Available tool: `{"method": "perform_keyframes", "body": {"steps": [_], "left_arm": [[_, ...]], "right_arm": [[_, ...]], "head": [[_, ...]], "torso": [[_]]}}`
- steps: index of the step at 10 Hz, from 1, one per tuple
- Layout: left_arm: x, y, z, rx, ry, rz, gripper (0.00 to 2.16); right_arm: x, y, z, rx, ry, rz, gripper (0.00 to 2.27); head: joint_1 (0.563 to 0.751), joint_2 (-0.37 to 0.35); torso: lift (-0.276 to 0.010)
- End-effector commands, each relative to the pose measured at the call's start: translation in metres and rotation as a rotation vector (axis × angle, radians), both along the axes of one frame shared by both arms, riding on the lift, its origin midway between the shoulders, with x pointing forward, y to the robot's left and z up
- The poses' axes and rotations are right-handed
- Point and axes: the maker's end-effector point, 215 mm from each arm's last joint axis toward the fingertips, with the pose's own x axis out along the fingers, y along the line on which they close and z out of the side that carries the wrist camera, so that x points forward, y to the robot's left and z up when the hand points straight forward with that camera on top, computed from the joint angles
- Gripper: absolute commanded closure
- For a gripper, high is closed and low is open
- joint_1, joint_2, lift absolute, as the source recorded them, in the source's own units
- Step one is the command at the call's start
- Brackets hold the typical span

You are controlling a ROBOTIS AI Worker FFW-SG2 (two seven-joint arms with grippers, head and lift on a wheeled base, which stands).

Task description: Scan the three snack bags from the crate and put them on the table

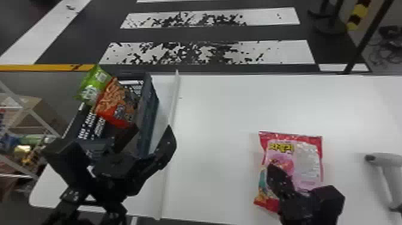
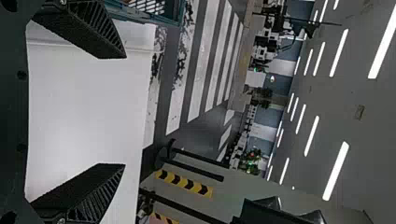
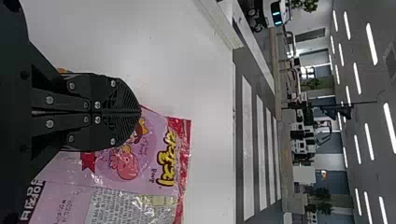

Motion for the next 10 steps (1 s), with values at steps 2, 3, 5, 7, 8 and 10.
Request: {"method": "perform_keyframes", "body": {"steps": [2, 3, 5, 7, 8, 10], "left_arm": [[-0.001, 0.0, -0.001, -0.002, 0.001, 0.003, 0.03], [-0.001, 0.0, -0.001, -0.003, -0.001, 0.002, 0.03], [-0.001, -0.005, 0.0, -0.009, -0.004, -0.005, 0.03], [0.001, -0.01, 0.003, -0.005, -0.012, -0.012, 0.03], [0.002, -0.012, 0.002, -0.003, -0.012, -0.015, 0.03], [0.01, -0.023, -0.003, 0.006, -0.013, -0.026, 0.03]], "right_arm": [[-0.012, 0.011, -0.013, -0.017, -0.005, 0.051, 2.22], [-0.01, 0.008, -0.01, -0.019, -0.022, 0.054, 2.22], [0.001, -0.004, 0.006, -0.015, -0.061, 0.029, 2.22], [0.019, -0.029, 0.049, 0.0, -0.134, -0.018, 1.75], [0.023, -0.04, 0.073, 0.023, -0.151, -0.03, 0.92], [0.008, -0.039, 0.09, 0.04, -0.089, 0.02, 0.0]], "head": [[0.695, 0.152], [0.695, 0.157], [0.695, 0.155], [0.695, 0.121], [0.695, 0.108], [0.695, 0.065]], "torso": [[-0.094], [-0.094], [-0.094], [-0.094], [-0.094], [-0.094]]}}
